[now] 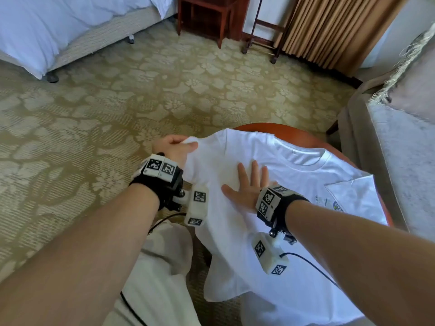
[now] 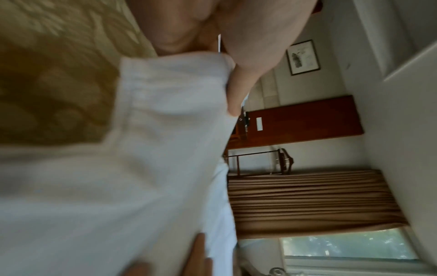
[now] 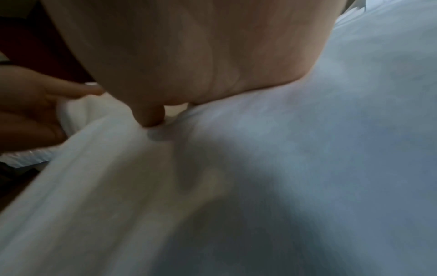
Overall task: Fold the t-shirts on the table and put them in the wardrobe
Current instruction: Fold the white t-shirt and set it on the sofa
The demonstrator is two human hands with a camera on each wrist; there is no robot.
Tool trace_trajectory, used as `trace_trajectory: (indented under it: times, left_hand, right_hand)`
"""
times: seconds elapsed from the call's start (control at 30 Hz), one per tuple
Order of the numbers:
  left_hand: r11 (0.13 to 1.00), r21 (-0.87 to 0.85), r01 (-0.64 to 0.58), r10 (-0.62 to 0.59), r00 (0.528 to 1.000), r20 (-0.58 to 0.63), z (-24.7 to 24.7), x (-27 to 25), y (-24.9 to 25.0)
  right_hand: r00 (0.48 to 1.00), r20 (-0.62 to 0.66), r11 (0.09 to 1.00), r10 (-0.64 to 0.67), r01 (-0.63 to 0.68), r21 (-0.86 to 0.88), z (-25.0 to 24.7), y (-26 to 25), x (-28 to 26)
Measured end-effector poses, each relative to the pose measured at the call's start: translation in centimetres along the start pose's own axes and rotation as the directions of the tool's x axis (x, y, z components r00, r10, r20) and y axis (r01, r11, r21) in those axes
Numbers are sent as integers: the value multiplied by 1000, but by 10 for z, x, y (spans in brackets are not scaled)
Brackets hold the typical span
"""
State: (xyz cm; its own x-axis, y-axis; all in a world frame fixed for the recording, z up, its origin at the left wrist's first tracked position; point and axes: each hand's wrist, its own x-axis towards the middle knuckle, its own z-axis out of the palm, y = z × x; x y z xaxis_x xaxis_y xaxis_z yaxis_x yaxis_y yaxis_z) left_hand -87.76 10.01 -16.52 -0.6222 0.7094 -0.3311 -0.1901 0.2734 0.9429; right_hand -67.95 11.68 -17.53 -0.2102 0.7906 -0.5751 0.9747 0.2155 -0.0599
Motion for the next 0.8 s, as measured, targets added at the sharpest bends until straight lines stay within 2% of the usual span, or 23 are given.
trace_trajectory:
  times: [0.1,0.17,0.27,0.33,0.4,0.47,0.57,0.67,0.8]
  left_hand:
    - [997,-71,7,-12,997,-71,-3,3,14]
    - [996,-60,73,-78,993,-92,-9,5,8]
    - [965,102,242,-245,969,20,-13,-5,-13]
    - [950,169,263,-292,939,181,-13,-17,-23]
    - [916,147,374,-401,874,273,-11,-23,-38]
    - [868,61,493,-487,819,304,-7,-30,-51]
    - [832,-100,546,-456,775,437,-1,-53,-48]
    - [816,-240,527,-358,785,505,1,-62,-49]
    - [775,-315,548,-366,795,483,0,-50,-47]
  right_hand:
    - [1000,3,1000,6,-6,6,0,0,-2]
    - [1000,8,1000,6,-6,-1,-2,0,-3]
    - [1000,18,1000,9,-9,-13,-3,-1,-5]
    - [1000,19,1000,14,-14,-14,-3,-1,-4]
    - [1000,17,1000,13,-13,-12,-2,-2,-4]
    - [1000,15,1000,10,-10,-15,-1,-2,-3]
    - [1000,16,1000,12,-12,-16,0,-1,-1]
    - [1000,15,1000,14,-13,-15,1,-1,0]
    - [1000,18,1000,7,-7,-14,0,-1,-2]
